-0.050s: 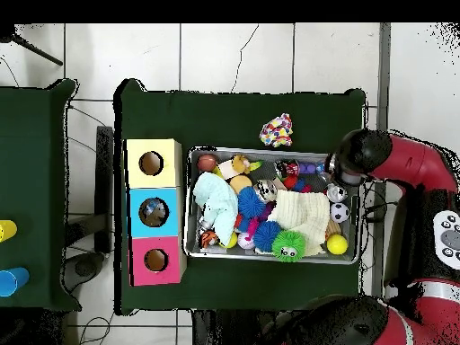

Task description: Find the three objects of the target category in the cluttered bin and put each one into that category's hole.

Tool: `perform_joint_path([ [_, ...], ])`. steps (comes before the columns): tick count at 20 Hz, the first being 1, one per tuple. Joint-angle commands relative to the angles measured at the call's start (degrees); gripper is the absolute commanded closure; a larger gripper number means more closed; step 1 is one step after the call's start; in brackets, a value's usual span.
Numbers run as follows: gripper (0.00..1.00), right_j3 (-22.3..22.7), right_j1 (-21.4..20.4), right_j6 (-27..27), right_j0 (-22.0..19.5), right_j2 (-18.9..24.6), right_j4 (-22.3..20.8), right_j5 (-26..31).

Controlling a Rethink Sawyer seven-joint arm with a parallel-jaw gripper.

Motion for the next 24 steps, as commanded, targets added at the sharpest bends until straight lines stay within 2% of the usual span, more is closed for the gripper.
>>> perform_joint_path([
  [1, 0.0, 1.2, 1.2, -10.4, 0.3, 5.5, 0.9, 2.9],
  [9, 0.0, 1.1, 1.9, -9.7, 0.3, 6.1, 1.8, 2.9],
  [17, 0.0, 3.9, 0.1, -7.7, 0.6, 5.7, 3.7, 4.1],
  [24, 0.0, 4.7, 0.7, -7.1, 0.9, 5.2, 3.6, 0.9],
])
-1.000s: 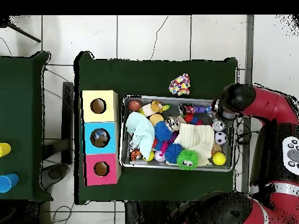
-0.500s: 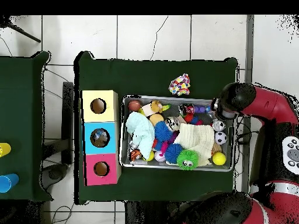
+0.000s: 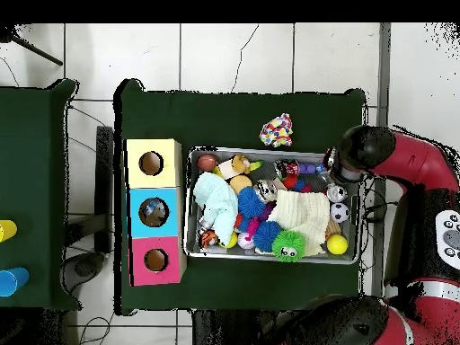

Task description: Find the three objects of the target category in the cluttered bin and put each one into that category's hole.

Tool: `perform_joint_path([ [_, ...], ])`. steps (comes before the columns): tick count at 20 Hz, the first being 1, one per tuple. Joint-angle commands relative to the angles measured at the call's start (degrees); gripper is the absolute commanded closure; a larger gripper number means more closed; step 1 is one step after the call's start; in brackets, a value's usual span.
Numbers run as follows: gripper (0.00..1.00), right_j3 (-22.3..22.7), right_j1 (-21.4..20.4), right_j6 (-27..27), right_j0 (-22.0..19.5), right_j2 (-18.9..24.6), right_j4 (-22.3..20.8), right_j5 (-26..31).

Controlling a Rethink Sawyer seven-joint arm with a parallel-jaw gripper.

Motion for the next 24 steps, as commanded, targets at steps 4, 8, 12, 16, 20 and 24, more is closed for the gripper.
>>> perform_joint_path([
  [4, 0.0, 5.8, 1.1, -6.6, 0.7, 4.9, 1.0, -0.6],
  [8, 0.0, 6.9, 0.6, -6.4, 0.5, 5.1, 1.6, -0.4],
  [12, 0.0, 7.8, 1.1, -5.1, 0.6, 5.3, 2.0, -1.7],
  [16, 0.0, 8.4, 1.5, -4.4, 0.6, 5.4, 2.5, -2.5],
  [20, 0.0, 7.8, 2.2, -4.2, 0.8, 5.5, 2.7, -2.6],
  [24, 0.0, 8.0, 2.5, -4.2, 0.8, 5.4, 2.6, -4.1],
])
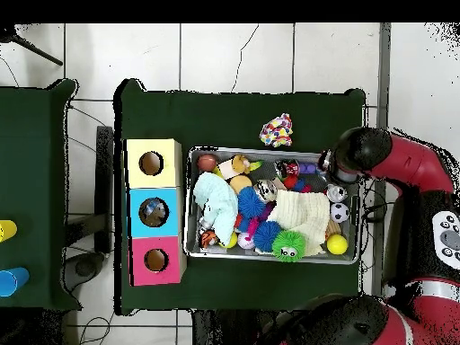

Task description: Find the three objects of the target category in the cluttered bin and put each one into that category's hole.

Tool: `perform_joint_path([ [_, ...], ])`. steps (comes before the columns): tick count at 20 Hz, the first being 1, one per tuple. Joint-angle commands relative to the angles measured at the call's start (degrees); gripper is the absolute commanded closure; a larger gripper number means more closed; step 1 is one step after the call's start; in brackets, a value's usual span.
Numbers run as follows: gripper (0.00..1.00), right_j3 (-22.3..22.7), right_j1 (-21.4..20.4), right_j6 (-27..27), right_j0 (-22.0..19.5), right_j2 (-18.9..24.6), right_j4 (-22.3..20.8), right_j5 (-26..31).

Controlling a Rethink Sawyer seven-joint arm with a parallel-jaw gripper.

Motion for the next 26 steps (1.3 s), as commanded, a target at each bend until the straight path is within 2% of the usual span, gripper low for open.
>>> perform_joint_path([
  [1, 0.0, 6.5, 2.5, -4.2, 0.8, 5.4, 0.8, -4.3],
  [8, 0.0, 6.1, 4.1, -4.7, 0.2, 5.3, -0.4, -9.5],
  [17, 0.0, 2.7, 6.4, -6.8, 0.0, 5.1, -1.0, -10.7],
  [21, 0.0, 2.5, 6.4, -7.4, -0.1, 5.2, -1.1, -10.9],
  [22, 1.0, 2.3, 6.5, -6.9, 0.0, 5.1, -0.8, -9.9],
  [26, 1.0, 2.4, 6.2, -6.2, 0.5, 4.4, -1.1, -9.9],
])
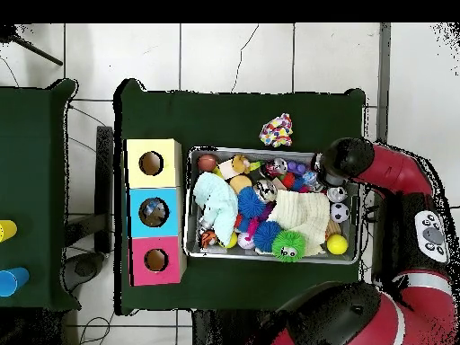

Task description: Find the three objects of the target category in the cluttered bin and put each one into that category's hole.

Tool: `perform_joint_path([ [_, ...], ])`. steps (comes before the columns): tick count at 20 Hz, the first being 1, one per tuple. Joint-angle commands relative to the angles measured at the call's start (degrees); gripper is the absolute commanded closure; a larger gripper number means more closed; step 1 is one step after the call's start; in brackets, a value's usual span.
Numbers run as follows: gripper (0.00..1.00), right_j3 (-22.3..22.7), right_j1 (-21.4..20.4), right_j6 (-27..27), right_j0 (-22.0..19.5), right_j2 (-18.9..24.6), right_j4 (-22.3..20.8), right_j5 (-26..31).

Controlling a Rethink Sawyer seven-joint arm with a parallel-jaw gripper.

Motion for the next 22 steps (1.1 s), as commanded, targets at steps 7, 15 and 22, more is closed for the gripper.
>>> perform_joint_path([
  [7, 1.0, 1.7, 1.0, -4.8, 1.4, 3.5, -1.0, 0.0],
  [15, 1.0, 4.4, -4.8, -4.9, 2.6, 2.3, 0.0, 5.0],
  [22, 1.0, 1.4, -7.1, -5.5, 4.9, 0.9, -0.5, 10.6],
])
